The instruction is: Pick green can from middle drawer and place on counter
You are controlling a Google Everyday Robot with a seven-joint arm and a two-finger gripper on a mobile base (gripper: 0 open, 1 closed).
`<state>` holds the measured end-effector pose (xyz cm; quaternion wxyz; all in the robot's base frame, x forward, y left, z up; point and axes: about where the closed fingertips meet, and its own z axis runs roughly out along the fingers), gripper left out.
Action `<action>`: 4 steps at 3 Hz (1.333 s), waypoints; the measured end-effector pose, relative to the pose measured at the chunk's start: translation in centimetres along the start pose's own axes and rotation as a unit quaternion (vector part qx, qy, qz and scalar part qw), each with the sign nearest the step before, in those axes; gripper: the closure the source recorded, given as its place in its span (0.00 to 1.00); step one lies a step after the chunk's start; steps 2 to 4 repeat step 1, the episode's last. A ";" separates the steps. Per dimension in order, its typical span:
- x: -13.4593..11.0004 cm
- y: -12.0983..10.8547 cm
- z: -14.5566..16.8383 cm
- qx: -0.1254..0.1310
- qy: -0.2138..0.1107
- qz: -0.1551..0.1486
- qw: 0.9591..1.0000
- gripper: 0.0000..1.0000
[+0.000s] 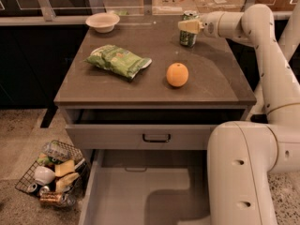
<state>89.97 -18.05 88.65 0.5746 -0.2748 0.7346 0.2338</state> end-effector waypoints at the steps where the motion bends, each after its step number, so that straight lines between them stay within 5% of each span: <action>1: 0.1 0.1 0.3 -0.002 0.001 0.000 1.000 0.00; 4: 0.1 0.1 0.3 -0.002 0.001 0.000 1.000 0.00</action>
Offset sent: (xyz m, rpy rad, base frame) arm 0.0000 0.0000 0.0000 0.0000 0.0000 0.0000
